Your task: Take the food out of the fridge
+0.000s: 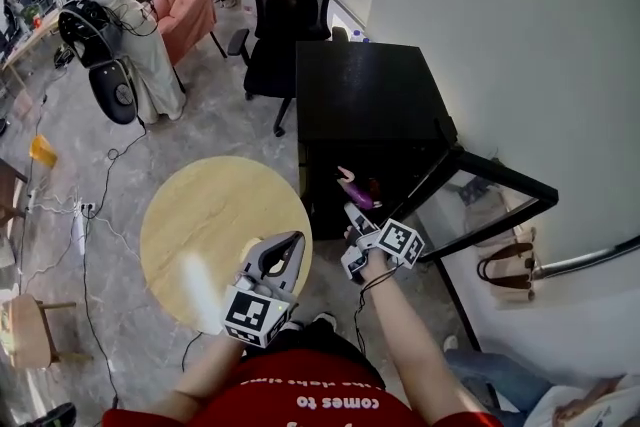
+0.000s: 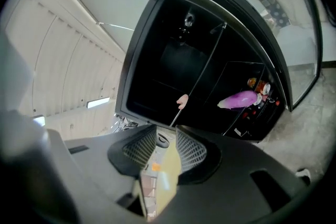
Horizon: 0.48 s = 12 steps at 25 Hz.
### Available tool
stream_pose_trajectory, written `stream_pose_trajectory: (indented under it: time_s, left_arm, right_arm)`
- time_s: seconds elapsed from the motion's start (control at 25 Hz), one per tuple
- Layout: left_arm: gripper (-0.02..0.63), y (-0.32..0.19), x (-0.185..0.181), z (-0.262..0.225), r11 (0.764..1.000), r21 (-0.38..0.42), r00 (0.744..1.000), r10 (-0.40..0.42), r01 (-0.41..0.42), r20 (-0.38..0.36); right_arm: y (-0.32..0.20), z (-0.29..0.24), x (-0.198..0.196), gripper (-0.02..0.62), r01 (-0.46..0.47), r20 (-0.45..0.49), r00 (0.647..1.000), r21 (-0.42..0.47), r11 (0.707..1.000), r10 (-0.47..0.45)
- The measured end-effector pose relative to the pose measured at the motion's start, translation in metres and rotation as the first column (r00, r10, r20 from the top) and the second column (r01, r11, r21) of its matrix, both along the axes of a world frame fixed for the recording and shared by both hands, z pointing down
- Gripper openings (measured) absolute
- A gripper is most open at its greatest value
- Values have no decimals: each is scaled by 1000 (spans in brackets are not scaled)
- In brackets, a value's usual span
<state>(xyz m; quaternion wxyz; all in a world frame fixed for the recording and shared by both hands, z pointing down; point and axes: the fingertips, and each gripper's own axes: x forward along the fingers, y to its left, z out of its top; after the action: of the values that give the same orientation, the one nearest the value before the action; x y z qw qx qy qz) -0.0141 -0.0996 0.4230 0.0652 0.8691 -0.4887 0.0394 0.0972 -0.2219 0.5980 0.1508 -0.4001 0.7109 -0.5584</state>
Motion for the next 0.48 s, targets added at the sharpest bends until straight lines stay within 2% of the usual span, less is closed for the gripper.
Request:
stream_pose_trajectory:
  time_s: [0.2, 0.48]
  left_arm:
    - [6, -5, 3, 4, 1000, -12, 1000, -10, 9, -9]
    - [6, -14, 5, 12, 999, -40, 999, -26, 25, -26]
  right_arm:
    - [-21, 10, 13, 119, -72, 26, 997, -55, 996, 74]
    - [-44, 27, 12, 120, -63, 60, 996, -114, 991, 70]
